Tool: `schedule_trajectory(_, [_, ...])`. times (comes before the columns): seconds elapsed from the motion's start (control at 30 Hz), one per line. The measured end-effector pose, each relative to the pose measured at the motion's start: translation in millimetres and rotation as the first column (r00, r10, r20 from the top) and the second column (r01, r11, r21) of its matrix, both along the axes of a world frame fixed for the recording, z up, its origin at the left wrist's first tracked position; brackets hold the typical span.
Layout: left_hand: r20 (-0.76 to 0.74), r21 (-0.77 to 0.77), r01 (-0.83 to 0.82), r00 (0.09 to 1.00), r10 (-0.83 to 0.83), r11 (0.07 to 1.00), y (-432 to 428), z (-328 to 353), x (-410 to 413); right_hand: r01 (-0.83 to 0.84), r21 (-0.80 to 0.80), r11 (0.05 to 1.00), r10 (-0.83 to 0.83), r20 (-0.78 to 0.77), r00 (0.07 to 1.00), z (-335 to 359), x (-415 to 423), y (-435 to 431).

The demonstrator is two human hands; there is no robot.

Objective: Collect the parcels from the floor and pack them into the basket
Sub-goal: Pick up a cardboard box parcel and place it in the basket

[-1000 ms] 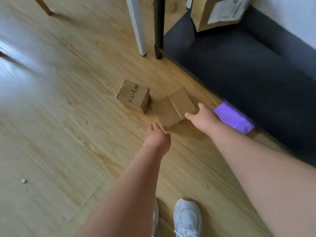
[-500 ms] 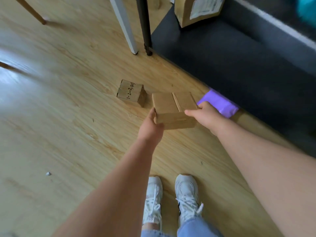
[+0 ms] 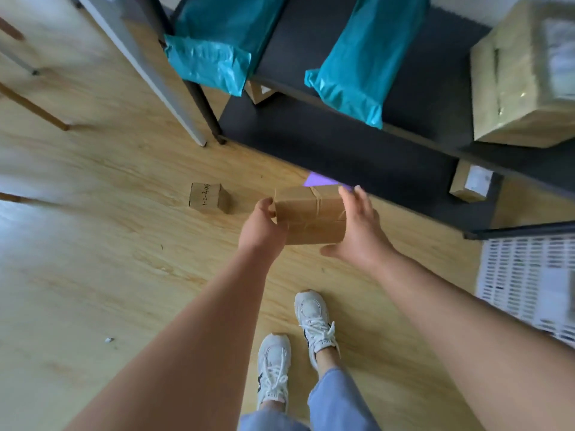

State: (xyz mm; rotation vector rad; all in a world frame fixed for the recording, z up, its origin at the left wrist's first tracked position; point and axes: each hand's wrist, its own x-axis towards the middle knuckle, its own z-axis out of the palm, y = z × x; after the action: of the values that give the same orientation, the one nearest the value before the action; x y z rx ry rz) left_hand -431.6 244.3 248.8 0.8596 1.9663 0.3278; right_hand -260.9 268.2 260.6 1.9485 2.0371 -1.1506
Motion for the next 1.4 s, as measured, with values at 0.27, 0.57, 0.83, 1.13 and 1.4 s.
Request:
schedule_trajectory(0.27, [0.054,0.0,0.125,0.991,-0.125,0.992,-28.5,48.8,57.5,-0.163,0.275,0.948,0.069,0.323,0.944,42.5,61.1,-75.0])
schedule_trajectory(0.57, [0.129,0.014,0.274,0.953,-0.273,0.962,-50.6,74.2,185.5,0.833,-0.127,0.539,-0.841,-0.136,0.523,54.8,188.3,-138.5])
schedule_trajectory(0.83, [0.355,-0.216,0.333,0.903,-0.243,0.918,-105.7,84.8,318.6,0.697,-0.714,0.069,-0.949,-0.263,-0.175,68.5,313.6,-218.0])
schedule_trajectory(1.13, [0.476,-0.232,0.333,0.858,-0.191,0.914,-159.2,92.3,474.1,0.659,-0.752,0.005,-0.916,-0.268,-0.298,66.9,447.0,-288.0])
schedule_trajectory(1.4, [-0.008,-0.027,0.64,0.768,-0.64,0.768,-168.0,107.5,577.2,0.86,-0.504,0.086,-0.915,-0.382,-0.132,92.3,550.0,-314.6])
